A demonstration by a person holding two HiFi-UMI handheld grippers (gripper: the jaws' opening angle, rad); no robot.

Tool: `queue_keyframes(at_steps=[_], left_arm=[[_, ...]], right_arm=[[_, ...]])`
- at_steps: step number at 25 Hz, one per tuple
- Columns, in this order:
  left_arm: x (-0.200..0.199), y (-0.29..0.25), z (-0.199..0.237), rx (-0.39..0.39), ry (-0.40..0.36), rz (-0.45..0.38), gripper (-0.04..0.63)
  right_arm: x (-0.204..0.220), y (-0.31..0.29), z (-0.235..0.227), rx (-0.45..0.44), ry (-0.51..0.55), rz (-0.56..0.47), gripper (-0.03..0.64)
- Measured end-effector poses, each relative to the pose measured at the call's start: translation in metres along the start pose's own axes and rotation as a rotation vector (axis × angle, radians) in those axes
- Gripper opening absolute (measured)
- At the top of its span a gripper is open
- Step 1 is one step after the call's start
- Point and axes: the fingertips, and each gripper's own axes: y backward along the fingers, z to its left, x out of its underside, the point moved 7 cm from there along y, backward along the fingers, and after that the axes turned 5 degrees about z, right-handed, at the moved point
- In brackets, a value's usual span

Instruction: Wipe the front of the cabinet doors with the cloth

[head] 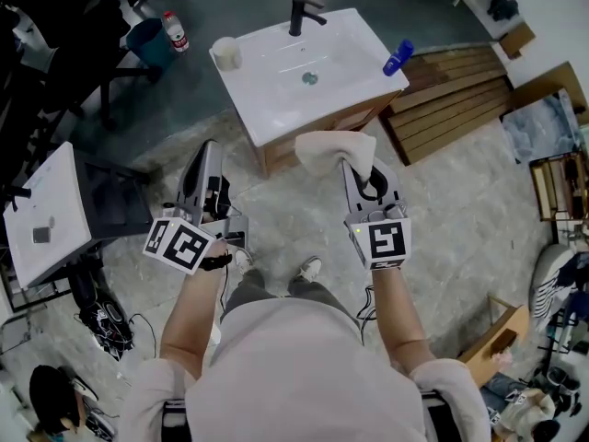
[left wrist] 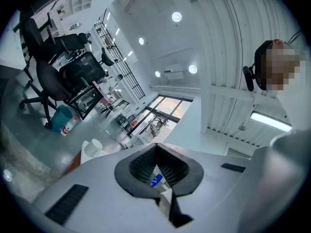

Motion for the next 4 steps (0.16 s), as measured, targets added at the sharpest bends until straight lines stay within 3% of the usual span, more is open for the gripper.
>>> queue_keyframes(at_steps=[4], left_arm=[[0.0016,0.0064,-0.0012,-0.006,0.006,-0.001,0.017]], right_arm=[[0.0022,0.0040,0.0043,0.001,0.001,0.026,0.071]])
